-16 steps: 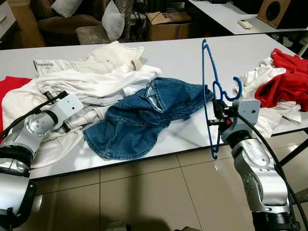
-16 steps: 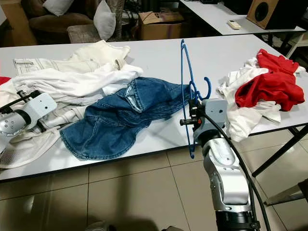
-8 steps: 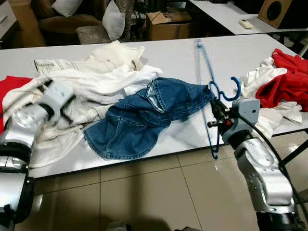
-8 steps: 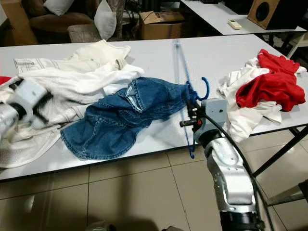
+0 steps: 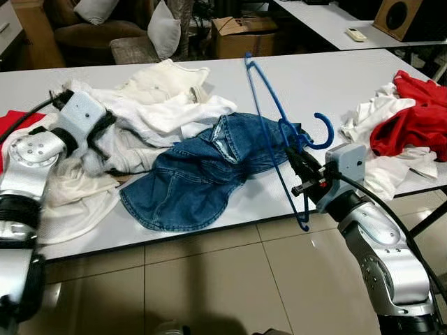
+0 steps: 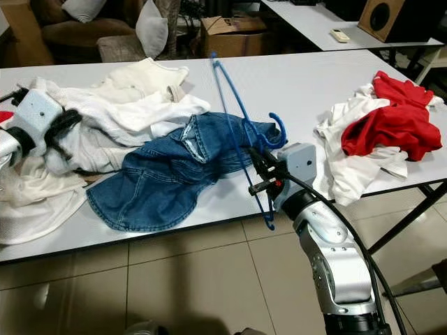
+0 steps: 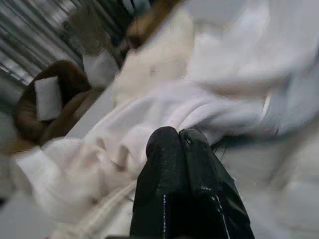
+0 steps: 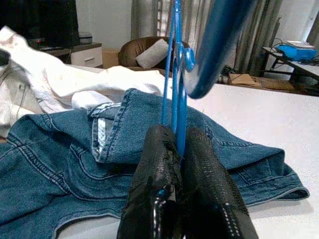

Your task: Hang hanger

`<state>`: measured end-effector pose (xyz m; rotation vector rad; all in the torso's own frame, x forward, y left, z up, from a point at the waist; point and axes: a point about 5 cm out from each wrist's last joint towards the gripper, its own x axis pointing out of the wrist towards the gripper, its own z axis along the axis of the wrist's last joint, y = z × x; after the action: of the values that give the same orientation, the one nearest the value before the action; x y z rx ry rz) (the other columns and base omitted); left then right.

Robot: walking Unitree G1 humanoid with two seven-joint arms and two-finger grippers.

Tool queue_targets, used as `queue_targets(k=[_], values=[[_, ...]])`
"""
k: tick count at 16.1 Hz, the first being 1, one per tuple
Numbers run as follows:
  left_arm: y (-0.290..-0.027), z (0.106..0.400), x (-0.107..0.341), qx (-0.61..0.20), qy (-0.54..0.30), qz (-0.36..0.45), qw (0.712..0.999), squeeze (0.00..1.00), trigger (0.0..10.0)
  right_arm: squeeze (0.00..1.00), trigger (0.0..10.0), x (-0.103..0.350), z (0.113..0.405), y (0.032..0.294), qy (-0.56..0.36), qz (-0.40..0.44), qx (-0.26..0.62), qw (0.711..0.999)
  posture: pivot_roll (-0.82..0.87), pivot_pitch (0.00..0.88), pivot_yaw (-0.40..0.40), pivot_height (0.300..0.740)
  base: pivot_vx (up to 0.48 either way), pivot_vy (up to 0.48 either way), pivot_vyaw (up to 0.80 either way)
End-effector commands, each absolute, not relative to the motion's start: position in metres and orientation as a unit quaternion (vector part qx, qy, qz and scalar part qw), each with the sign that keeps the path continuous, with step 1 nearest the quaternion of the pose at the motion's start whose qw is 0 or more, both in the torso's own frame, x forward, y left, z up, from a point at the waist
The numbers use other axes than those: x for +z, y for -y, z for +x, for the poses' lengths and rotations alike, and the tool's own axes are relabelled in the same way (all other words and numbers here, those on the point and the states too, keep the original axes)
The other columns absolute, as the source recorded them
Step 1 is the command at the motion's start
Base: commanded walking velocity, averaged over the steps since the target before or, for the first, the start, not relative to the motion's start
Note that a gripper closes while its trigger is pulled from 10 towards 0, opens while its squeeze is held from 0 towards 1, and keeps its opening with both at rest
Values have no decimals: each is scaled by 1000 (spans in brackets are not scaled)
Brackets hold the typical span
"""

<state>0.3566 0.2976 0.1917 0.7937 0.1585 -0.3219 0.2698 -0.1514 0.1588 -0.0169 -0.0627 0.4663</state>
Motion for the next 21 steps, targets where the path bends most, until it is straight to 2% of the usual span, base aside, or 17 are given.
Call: queue_targets(k=[1, 2, 3, 4, 5, 6, 9, 14, 15, 16, 17, 18, 20, 21], values=[[-302, 353, 182, -154, -105, 433, 882, 0, 4392, 0, 10000, 163, 269, 152, 39, -11, 235, 971, -84, 0, -3, 740, 0, 0, 0], [-306, 351, 176, -142, -123, 457, 870, 0, 9882, 0, 10000, 162, 269, 151, 37, -12, 235, 971, -84, 0, -4, 740, 0, 0, 0], [-311, 350, 172, -120, -132, 463, 868, 0, 10000, 0, 10000, 161, 270, 151, 35, -13, 234, 972, -82, 0, -5, 740, 0, 0, 0], [-312, 348, 166, -120, -142, 450, 873, 600, 10000, 0, 10000, 160, 271, 149, 33, -12, 232, 972, -82, 0, -5, 740, 0, 0, 0], [-313, 348, 166, -120, -142, 454, 872, 600, 10000, 0, 10000, 160, 271, 148, 33, -12, 231, 972, -82, 0, -5, 740, 0, 0, 0], [-314, 348, 164, -114, -147, 462, 867, 1000, 10000, 0, 10000, 160, 271, 148, 33, -12, 226, 973, -87, 0, 4, 740, 0, 0, 0], [-307, 351, 167, -127, -130, 450, 874, 1000, 10000, 0, 10000, 159, 269, 149, 33, -5, 215, 976, -88, 0, 19, 740, 0, 0, 0], [-305, 354, 170, -124, -125, 484, 857, 1000, 10000, 0, 10000, 158, 268, 147, 32, 0, 212, 977, -81, 0, 25, 740, 0, 0, 0], [-301, 356, 170, -125, -123, 478, 861, 969, 10000, 0, 10000, 158, 268, 146, 33, 1, 212, 977, -81, 0, 26, 740, 0, 0, 0], [-295, 359, 170, -129, -117, 447, 878, 314, 10000, 0, 10000, 158, 268, 146, 33, 2, 211, 977, -81, 0, 27, 740, 0, 0, 0], [-292, 361, 170, -133, -114, 430, 886, 4, 10000, 0, 10000, 158, 269, 146, 33, 2, 211, 977, -81, 0, 27, 740, 0, 0, 0], [-286, 364, 170, -137, -111, 406, 897, 0, 10000, 0, 10000, 158, 269, 145, 33, 2, 211, 977, -83, 0, 28, 740, 0, 0, 0], [-281, 367, 168, -138, -119, 393, 901, 0, 10000, 0, 10000, 158, 269, 145, 34, 2, 211, 977, -87, 0, 31, 740, 0, 0, 0], [-281, 369, 166, -131, -129, 397, 899, 0, 8431, 0, 10000, 158, 269, 146, 34, 2, 211, 977, -87, 0, 31, 740, 0, 0, 0]])
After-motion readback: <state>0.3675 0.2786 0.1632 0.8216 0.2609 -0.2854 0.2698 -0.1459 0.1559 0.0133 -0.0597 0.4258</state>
